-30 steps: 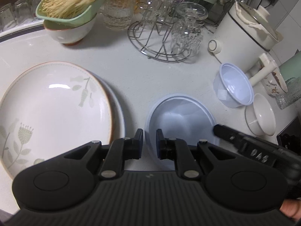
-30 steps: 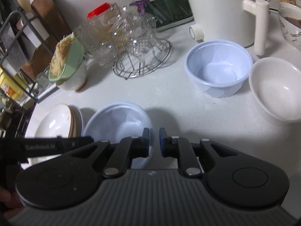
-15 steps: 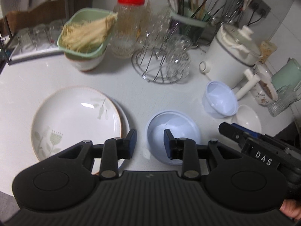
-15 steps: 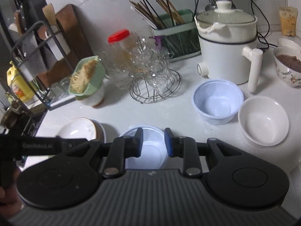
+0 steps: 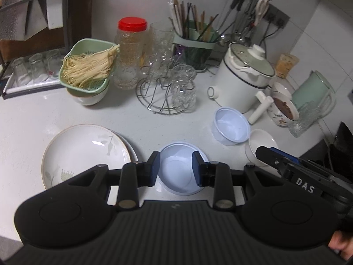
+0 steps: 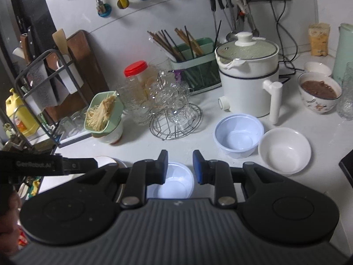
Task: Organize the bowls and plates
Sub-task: 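Carry the light-blue bowl beside the plate stack and lower it, then open both grippers and pull back from the light-blue bowl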
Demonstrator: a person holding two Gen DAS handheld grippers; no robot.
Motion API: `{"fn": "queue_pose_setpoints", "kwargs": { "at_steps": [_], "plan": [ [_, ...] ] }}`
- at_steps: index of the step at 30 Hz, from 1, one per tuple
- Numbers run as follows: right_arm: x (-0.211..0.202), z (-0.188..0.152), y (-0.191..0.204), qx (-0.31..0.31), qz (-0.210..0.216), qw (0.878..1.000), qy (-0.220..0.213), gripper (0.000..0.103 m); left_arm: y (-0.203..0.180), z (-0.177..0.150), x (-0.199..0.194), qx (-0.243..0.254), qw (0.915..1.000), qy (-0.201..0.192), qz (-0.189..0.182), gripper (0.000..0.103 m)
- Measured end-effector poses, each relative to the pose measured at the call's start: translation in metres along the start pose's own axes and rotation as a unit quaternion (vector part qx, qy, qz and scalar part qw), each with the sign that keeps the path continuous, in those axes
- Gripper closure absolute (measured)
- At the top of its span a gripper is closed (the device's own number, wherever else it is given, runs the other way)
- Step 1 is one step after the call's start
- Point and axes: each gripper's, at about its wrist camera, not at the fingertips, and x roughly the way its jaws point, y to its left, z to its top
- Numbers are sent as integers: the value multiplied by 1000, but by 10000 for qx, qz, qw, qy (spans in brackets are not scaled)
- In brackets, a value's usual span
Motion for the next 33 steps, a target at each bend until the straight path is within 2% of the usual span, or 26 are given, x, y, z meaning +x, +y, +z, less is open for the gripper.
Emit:
{"fn": "queue_pose_setpoints", "kwargs": {
  "at_steps": [15, 27, 33],
  "plan": [
    [-19, -9, 21, 198, -516, 9977, -382, 74, 12, -1, -7, 491, 9979, -60, -423, 67],
    [-32, -18, 15, 509, -1084, 9913, -544, 74, 2, 0, 11, 906, 9921, 133, -854, 67],
    [-36, -22, 4, 642, -1332, 9878, -485, 74, -8, 3, 29, 990, 9896, 269, -1012, 59]
  ]
}}
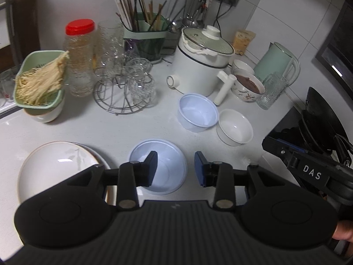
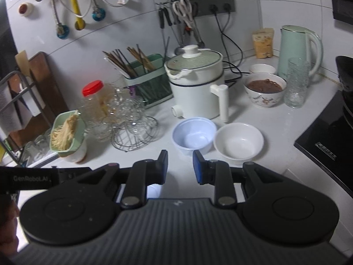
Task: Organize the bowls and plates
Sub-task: 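Open both grippers and pull back from the light-blue bowl, then move both grippers to the second light-blue bowl by the rice cooker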
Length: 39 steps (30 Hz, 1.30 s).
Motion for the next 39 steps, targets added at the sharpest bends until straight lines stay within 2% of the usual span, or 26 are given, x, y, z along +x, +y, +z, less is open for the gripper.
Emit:
{"fn": "queue_pose_setpoints", "kwargs": {
  "at_steps": [5, 11, 15, 22, 27, 34, 39],
  "plan": [
    [13, 5, -12, 70, -132, 9998, 107, 74, 1, 6, 24, -101, 9998, 183, 25, 56],
    [46, 19, -15, -54, -91, 9994, 333, 74, 3, 31, 58, -259, 9993, 253, 113, 55],
    [72, 29, -23, -69, -96, 9986, 523, 62, 6, 49, 86, -348, 9984, 405, 194, 55],
    [122, 48, -41, 23, -180, 9957, 911, 62, 12, 71, 133, -468, 9958, 738, 279, 55],
    [160, 59, -49, 55, -150, 9929, 1179, 63, 16, 84, 168, -607, 9935, 930, 229, 55],
    [206, 74, -59, -81, -104, 9914, 1300, 63, 20, 103, 218, -967, 9886, 1156, -27, 55],
    [237, 74, -65, -151, -91, 9887, 1487, 64, 11, 107, 245, -838, 9877, 1318, -57, 56]
  ]
}}
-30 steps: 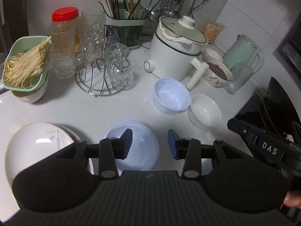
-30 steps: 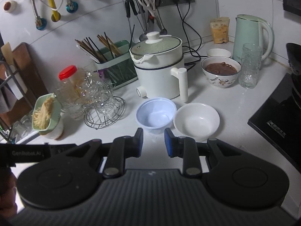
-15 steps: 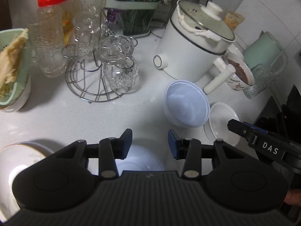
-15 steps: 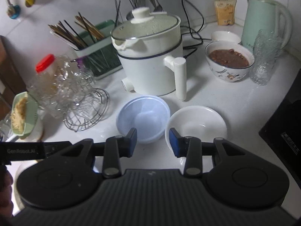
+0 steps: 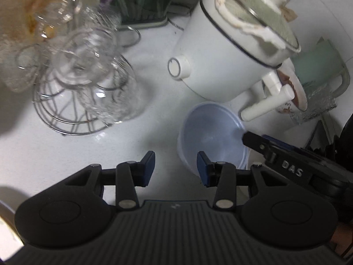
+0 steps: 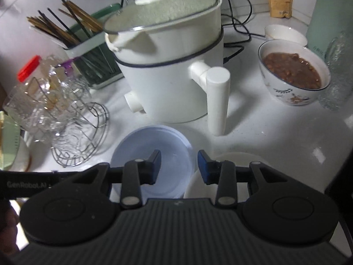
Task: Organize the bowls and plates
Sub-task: 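Move both grippers to the second light-blue bowl by the rice cooker, then close both grippers on the second bowl's rim and lift it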
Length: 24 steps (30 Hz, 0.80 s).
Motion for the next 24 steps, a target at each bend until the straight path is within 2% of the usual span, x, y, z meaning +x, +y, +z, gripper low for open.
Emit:
{"fn": "queue_pose_setpoints", "kwargs": {
  "at_steps": [3, 8, 11, 13, 14, 15, 16, 24],
  "plan": [
    [12, 2, -1, -97, -89, 9999, 102, 64, -2, 1, 13, -11, 9999, 105, -20, 57],
    [26, 7, -6, -133, -102, 9998, 129, 67, -2, 0, 23, -31, 9999, 53, -103, 59],
    [35, 9, -5, -192, -154, 9995, 199, 69, 2, 3, 34, -152, 9997, 112, -181, 64],
    [39, 8, -5, -220, -146, 9993, 251, 75, 2, 3, 40, -164, 9996, 148, -200, 72],
    [41, 8, -5, -193, -104, 9994, 286, 83, 2, 3, 42, -177, 9995, 149, -193, 75],
    [43, 8, -5, -202, -54, 9992, 338, 89, 3, 2, 42, -244, 9994, 89, -210, 84],
    [44, 8, -5, -223, -32, 9991, 364, 90, 4, 2, 42, -316, 9993, 29, -212, 90],
    [40, 8, -4, -231, 193, 9986, 432, 92, 6, 3, 32, -311, 9994, 48, -138, 91]
  ]
}}
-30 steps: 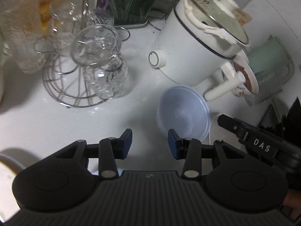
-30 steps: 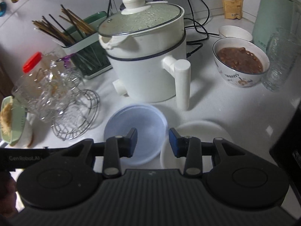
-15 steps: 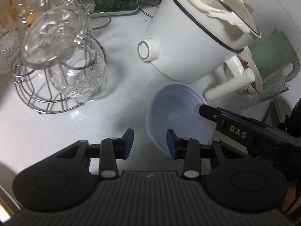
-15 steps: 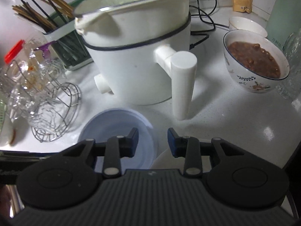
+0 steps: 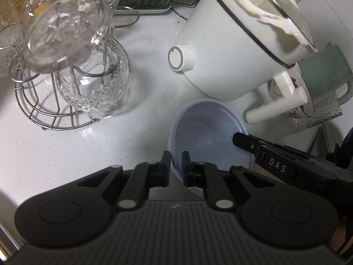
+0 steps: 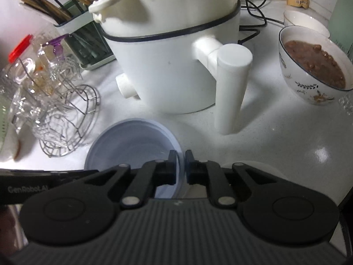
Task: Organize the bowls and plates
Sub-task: 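Close both grippers on the second bowl's rim and lift it, then carry the second light-blue bowl over the first light-blue bowl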
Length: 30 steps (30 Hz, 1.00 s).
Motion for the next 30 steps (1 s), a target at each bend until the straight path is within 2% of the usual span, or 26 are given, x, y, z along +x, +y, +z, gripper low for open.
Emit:
{"fn": "queue_pose_setpoints", "kwargs": {
  "at_steps": [15, 25, 30],
  "plan": [
    [-52, 4, 7, 293, 185, 9992, -215, 92, -12, 0, -59, 43, 9999, -83, -135, 91],
    [-104, 3, 30, 493, 501, 9969, -349, 89, -6, 0, -112, -5, 9992, -280, -293, 91],
    [-121, -1, 43, 374, 590, 9964, -486, 89, -3, -6, -134, 40, 9987, -422, -292, 91]
  ]
}}
